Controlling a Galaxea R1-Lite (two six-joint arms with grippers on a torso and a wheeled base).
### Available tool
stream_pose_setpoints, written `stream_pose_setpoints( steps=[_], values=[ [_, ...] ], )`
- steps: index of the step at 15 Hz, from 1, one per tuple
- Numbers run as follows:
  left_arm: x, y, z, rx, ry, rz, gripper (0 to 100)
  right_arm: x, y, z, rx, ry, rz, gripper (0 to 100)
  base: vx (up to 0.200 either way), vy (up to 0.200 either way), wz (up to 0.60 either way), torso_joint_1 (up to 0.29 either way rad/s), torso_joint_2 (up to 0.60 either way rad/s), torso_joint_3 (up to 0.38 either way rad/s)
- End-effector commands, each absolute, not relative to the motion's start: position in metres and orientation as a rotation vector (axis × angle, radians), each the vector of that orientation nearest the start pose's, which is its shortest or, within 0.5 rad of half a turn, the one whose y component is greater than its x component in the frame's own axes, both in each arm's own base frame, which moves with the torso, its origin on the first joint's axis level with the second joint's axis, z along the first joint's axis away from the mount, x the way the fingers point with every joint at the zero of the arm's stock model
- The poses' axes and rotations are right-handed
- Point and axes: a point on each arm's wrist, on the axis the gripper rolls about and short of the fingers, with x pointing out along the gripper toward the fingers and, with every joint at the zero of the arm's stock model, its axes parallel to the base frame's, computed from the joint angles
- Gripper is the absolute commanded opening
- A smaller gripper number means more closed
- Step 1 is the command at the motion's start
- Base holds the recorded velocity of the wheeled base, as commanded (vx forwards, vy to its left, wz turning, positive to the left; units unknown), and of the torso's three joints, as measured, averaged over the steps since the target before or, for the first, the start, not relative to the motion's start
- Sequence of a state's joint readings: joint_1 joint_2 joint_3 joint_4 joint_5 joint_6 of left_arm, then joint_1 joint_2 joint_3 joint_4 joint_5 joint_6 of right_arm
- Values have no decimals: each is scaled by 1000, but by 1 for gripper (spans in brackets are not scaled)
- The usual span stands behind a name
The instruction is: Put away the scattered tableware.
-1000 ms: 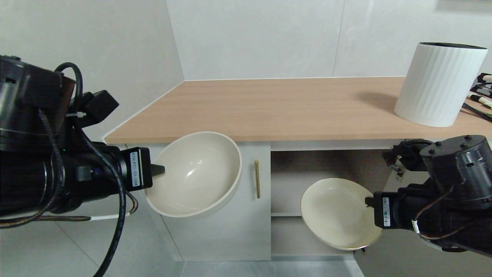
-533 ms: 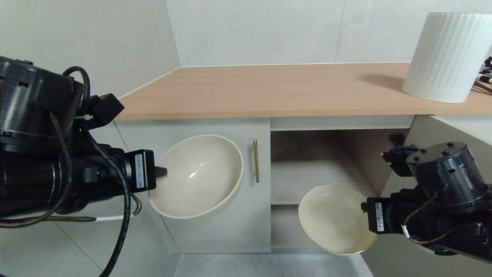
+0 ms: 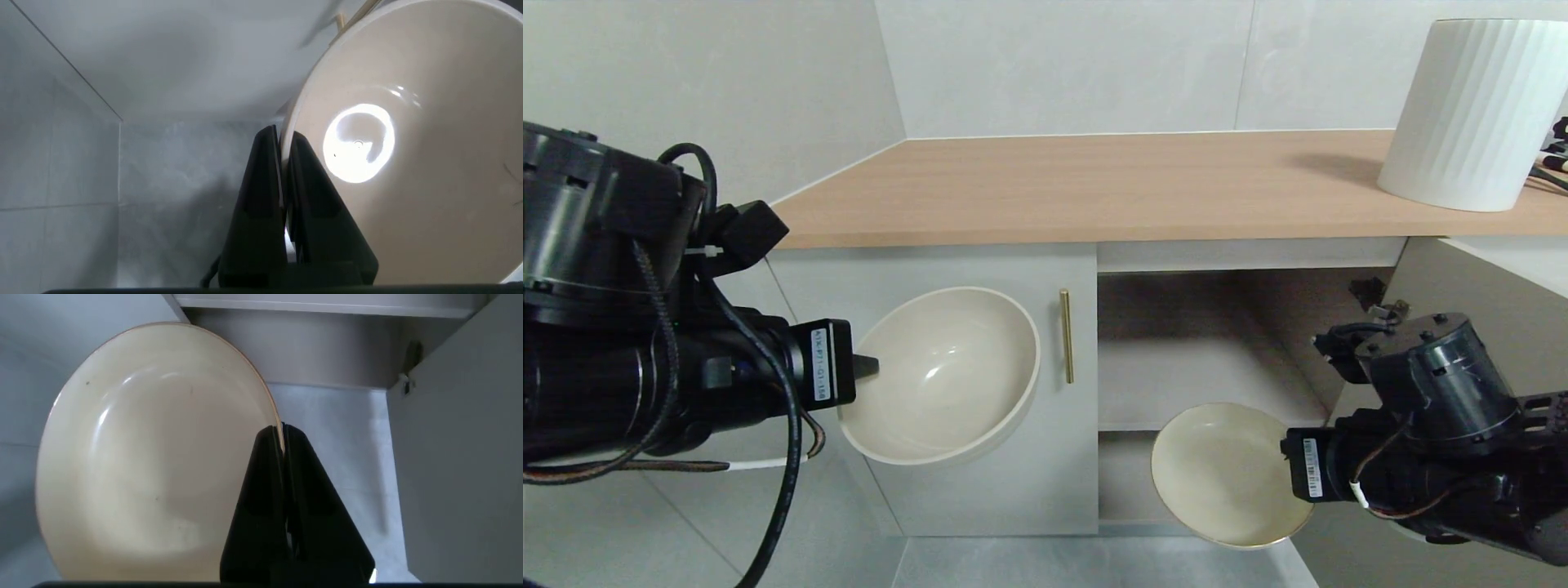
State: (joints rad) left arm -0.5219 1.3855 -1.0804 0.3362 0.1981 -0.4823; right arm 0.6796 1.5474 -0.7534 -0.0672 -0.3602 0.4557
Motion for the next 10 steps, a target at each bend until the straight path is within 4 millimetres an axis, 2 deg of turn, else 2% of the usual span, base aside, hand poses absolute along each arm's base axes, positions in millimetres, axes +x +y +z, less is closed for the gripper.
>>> stream_pose_setpoints(
  steps=[1,3,5,7,10],
  values=[
    [192,-105,249,-226,676,-156,0,227,153,143,77,720,112,0,0,0,0,0,0,0],
    [193,-106,247,-216,682,-157,0,265,158,120,89,731,59,0,0,0,0,0,0,0],
    [193,-106,247,-216,681,-157,0,289,160,85,73,769,15,0,0,0,0,0,0,0],
    [194,-107,246,-214,686,-155,0,317,161,58,99,737,-18,0,0,0,0,0,0,0],
    [194,-107,246,-213,686,-154,0,346,157,42,130,701,-51,0,0,0,0,0,0,0]
  ],
)
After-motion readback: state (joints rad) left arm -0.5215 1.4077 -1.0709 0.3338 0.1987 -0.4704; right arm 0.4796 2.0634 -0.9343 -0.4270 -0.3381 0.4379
